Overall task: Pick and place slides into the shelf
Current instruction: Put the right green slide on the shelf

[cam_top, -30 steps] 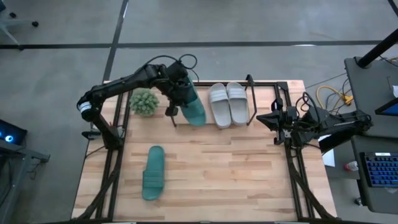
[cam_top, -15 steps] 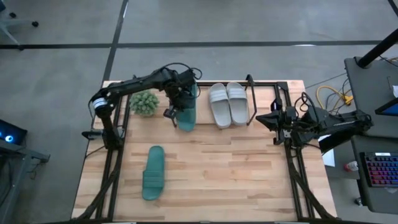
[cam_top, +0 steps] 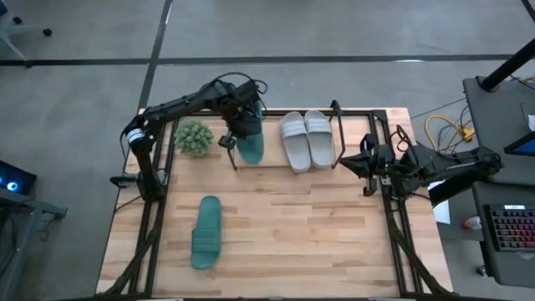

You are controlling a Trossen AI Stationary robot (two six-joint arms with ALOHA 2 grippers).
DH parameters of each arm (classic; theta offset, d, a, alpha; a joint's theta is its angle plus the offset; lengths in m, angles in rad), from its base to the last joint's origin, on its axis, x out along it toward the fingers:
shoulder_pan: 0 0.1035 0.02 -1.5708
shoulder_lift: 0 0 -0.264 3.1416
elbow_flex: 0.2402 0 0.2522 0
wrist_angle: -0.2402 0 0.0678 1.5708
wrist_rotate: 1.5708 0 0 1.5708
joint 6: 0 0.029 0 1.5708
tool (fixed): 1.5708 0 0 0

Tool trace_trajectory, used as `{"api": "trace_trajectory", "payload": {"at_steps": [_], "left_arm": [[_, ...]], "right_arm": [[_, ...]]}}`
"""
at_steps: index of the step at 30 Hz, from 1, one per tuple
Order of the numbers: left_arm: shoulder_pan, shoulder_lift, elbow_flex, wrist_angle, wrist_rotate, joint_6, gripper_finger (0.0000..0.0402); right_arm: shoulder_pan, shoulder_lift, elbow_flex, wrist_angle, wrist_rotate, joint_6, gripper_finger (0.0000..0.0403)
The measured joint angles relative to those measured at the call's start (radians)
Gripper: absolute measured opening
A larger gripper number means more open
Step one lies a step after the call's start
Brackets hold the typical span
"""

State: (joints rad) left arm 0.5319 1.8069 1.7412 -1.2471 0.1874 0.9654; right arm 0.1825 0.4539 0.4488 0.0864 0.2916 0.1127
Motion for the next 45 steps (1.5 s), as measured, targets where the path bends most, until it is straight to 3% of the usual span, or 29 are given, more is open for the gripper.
{"api": "trace_trajectory", "payload": {"at_steps": [4,11,45], "left_arm": [[0.014,-0.005,0.001,-0.01,0.097,-0.043,0.0],[0.011,-0.005,0.001,-0.059,0.137,-0.042,0.0],[0.058,0.104,0.002,-0.038,0.095,-0.024,0.0]], "right_arm": [[0.0,0.002,0.0,0.0,0.001,-0.006,0.0009],[0.0,0.007,0.0,-0.001,0.008,-0.009,0.0009],[0.0,0.007,0.0,-0.004,0.008,-0.018,0.0009]]}}
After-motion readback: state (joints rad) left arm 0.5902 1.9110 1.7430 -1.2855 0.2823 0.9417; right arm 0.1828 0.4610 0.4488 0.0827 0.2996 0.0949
